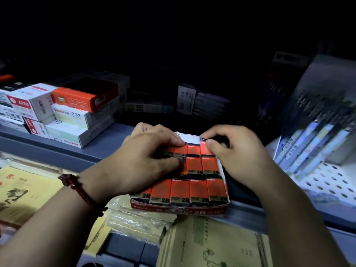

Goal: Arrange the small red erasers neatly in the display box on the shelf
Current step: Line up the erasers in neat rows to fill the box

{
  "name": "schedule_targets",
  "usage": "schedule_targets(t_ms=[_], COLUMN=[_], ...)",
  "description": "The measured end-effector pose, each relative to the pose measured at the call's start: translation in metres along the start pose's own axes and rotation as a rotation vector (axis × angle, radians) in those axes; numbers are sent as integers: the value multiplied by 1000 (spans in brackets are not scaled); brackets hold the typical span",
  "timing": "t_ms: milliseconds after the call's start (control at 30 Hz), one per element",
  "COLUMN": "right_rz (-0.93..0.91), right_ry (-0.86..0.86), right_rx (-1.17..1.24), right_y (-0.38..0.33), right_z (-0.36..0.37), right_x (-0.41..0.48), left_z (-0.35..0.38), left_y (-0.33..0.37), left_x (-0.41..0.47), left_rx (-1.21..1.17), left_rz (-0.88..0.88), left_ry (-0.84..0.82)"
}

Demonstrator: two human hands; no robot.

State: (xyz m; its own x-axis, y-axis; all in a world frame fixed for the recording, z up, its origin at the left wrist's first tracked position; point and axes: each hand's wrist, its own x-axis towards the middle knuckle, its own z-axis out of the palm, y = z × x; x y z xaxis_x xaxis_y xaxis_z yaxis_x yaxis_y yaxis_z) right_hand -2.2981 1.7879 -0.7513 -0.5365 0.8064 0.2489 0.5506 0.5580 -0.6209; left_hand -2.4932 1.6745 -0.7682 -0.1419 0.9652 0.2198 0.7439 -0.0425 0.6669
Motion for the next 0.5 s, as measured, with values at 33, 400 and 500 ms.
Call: schedule_targets(t_ms=[33,400,500], right_rz=[-3,21,-11], right_ry=[0,-150,-147], right_rx=[-1,19,-9], right_y=[0,-4,-2], right_z=[-1,-12,-10], right_x=[-1,-4,-3], left_z=[0,0,1], left_y=[0,0,-1], left_x=[0,0,0], left_rx=[2,-80,-75], left_rz=[0,54,61], left_ry=[-1,21,11])
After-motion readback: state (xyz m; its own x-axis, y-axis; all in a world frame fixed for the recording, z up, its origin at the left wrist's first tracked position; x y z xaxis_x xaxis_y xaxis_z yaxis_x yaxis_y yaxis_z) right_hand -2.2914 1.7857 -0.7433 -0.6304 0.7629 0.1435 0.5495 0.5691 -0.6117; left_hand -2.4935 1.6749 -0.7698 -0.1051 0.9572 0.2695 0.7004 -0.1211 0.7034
